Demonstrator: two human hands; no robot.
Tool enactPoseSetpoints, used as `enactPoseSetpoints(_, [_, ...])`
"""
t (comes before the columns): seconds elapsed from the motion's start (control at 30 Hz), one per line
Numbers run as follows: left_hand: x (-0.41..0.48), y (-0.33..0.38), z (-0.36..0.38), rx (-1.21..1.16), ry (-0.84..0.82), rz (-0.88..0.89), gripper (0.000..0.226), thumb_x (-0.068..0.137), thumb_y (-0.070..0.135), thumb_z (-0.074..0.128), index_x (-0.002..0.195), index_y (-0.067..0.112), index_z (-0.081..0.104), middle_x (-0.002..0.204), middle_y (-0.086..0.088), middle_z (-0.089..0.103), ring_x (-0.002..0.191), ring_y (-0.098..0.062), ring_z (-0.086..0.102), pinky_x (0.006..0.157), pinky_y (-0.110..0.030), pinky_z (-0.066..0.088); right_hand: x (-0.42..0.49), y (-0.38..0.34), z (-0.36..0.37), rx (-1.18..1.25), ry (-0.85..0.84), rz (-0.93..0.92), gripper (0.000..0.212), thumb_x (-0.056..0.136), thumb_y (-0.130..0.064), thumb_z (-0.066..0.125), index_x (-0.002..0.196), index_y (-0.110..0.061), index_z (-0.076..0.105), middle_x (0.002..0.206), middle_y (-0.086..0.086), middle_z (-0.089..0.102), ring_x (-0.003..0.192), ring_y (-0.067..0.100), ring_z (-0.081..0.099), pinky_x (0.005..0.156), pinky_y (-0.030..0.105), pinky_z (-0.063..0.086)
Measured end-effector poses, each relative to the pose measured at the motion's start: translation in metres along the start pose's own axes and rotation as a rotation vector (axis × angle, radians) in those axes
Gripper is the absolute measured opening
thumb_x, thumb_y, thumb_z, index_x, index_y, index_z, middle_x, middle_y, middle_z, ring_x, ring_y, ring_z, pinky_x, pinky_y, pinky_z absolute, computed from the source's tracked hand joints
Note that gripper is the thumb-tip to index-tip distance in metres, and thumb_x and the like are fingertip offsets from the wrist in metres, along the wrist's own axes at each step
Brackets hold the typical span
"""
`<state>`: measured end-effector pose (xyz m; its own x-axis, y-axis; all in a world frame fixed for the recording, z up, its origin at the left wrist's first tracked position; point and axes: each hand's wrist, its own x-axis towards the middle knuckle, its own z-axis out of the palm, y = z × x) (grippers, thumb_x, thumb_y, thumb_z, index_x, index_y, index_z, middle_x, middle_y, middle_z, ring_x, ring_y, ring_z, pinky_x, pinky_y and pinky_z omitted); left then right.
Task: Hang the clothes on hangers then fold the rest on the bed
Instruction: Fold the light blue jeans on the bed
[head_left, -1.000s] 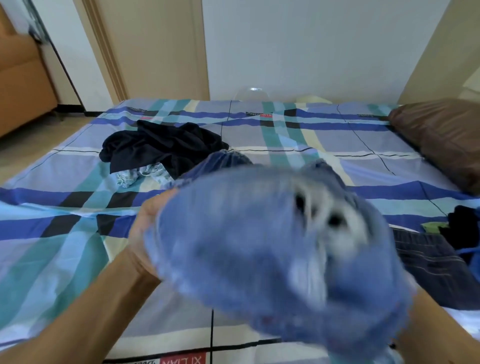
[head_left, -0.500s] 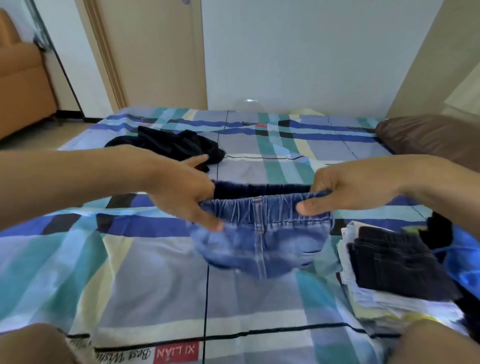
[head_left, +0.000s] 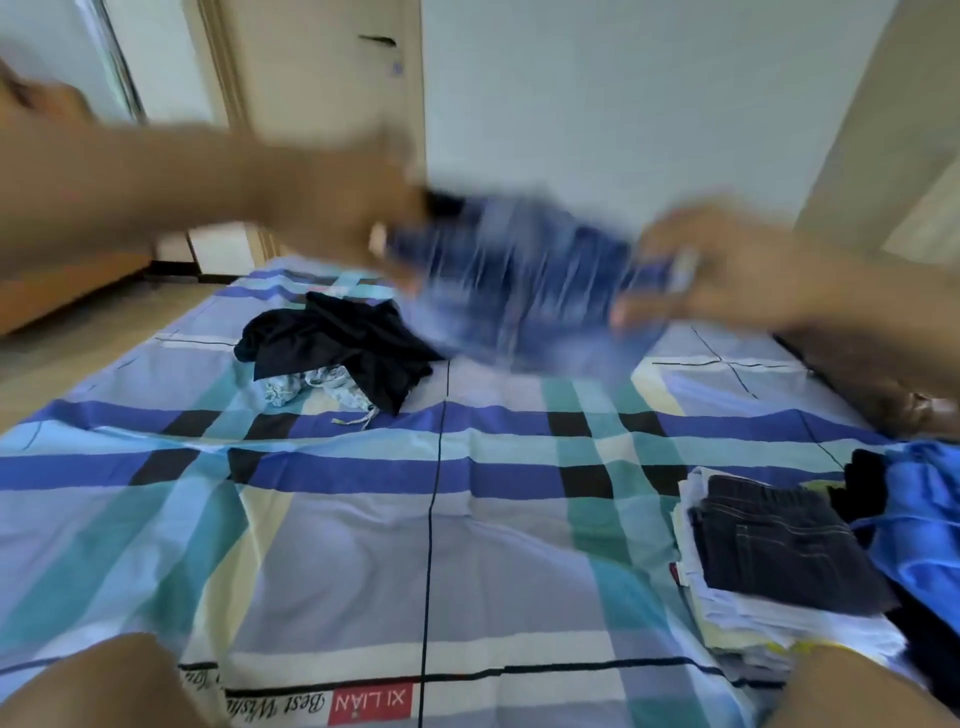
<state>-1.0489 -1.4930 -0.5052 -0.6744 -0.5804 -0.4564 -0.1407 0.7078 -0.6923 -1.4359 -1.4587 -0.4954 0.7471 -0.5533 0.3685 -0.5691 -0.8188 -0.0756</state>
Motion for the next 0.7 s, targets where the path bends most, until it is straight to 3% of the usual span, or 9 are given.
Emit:
enactPoseSetpoints(0.03, [-0.005,0.018,-0.014,-0.103,-0.048,-0.079,0.045,0.094,0.071,0.035,0.115,0.042,0.063,0.094,0.026,0.070,0.095,0.010,0.054,0.117,-0.048,0.018,-0.002,0.004,0.030,0.009,-0.158,-0.027,0.043,0.083,-0.069,0.062,0.074,-0.027,0.068,0.068,-0.006,0.062,0.064,0.014,0.057,0.070,0.043,0.048])
enactPoseSetpoints(0.07, [0.002,0.031,-0.016,-0.301,0.124,-0.108,0.051,0.091,0.071,0.041,0.114,0.033,0.064,0.081,0.019,0.069,0.090,0.003,0.055,0.117,-0.047,0.017,-0.001,0.003,0.048,0.020,-0.231,-0.020,0.043,0.085,-0.063,0.066,0.069,-0.024,0.065,0.062,-0.005,0.058,0.060,0.015,0.056,0.066,0.042,0.047])
enactPoseSetpoints(0.17, [0.014,0.030,-0.025,-0.353,0.056,-0.312,0.057,0.093,0.062,0.053,0.129,0.017,0.058,0.077,0.011,0.066,0.089,-0.014,0.059,0.118,-0.043,0.015,0.025,0.011,0.048,0.001,-0.133,0.002,0.042,0.084,-0.047,0.071,0.066,-0.010,0.066,0.059,0.006,0.062,0.060,0.028,0.061,0.064,0.042,0.049])
enactPoseSetpoints(0.27, [0.002,0.011,-0.033,-0.460,0.120,-0.447,0.039,0.092,0.057,0.059,0.084,0.019,0.063,0.062,0.012,0.054,0.070,-0.017,0.052,0.116,-0.048,0.024,0.041,0.014,0.025,0.023,-0.130,0.045,0.035,0.088,-0.040,0.077,0.073,-0.008,0.071,0.068,0.008,0.069,0.067,0.027,0.064,0.068,0.041,0.050])
enactPoseSetpoints(0.37, [-0.007,-0.003,-0.048,-0.514,0.208,-0.460,0.037,0.089,0.050,0.067,0.067,0.026,0.049,0.059,0.010,0.049,0.062,-0.020,0.046,0.098,-0.044,0.040,0.049,0.017,0.018,-0.032,-0.095,0.036,0.029,0.088,-0.032,0.077,0.079,-0.006,0.072,0.064,0.008,0.066,0.055,0.013,0.055,0.060,0.033,0.044])
enactPoseSetpoints(0.47, [-0.014,-0.004,-0.051,-0.476,0.372,-0.457,0.038,0.091,0.047,0.067,0.075,0.012,0.062,0.058,0.002,0.052,0.057,-0.025,0.043,0.077,-0.038,0.037,0.052,0.012,0.013,-0.110,0.038,0.027,0.020,0.087,-0.021,0.077,0.087,-0.001,0.073,0.067,0.014,0.065,0.052,0.013,0.047,0.056,0.027,0.032])
enactPoseSetpoints(0.53, [-0.020,0.006,-0.047,-0.353,0.411,-0.455,0.035,0.092,0.043,0.061,0.084,0.010,0.067,0.061,-0.005,0.057,0.058,-0.031,0.048,0.081,-0.040,0.039,0.040,0.007,0.016,-0.130,0.093,0.009,0.018,0.088,-0.022,0.076,0.089,-0.005,0.073,0.077,0.016,0.068,0.059,0.021,0.052,0.063,0.031,0.036])
enactPoseSetpoints(0.6, [-0.022,0.045,-0.053,-0.247,0.431,-0.386,0.024,0.094,0.035,0.050,0.091,0.018,0.066,0.072,-0.007,0.064,0.071,-0.032,0.061,0.095,-0.050,0.043,0.019,-0.005,0.033,-0.220,0.038,-0.038,0.016,0.087,-0.028,0.071,0.082,-0.014,0.071,0.076,0.009,0.067,0.065,0.031,0.057,0.070,0.036,0.041])
enactPoseSetpoints(0.7, [-0.003,0.145,-0.029,-0.215,0.426,-0.258,0.018,0.081,0.023,0.046,0.090,0.019,0.061,0.080,-0.009,0.066,0.083,-0.032,0.063,0.089,-0.057,0.051,-0.032,-0.034,0.098,-0.305,-0.139,-0.130,0.008,0.081,-0.027,0.067,0.073,-0.023,0.068,0.070,-0.005,0.064,0.064,0.023,0.060,0.075,0.036,0.044])
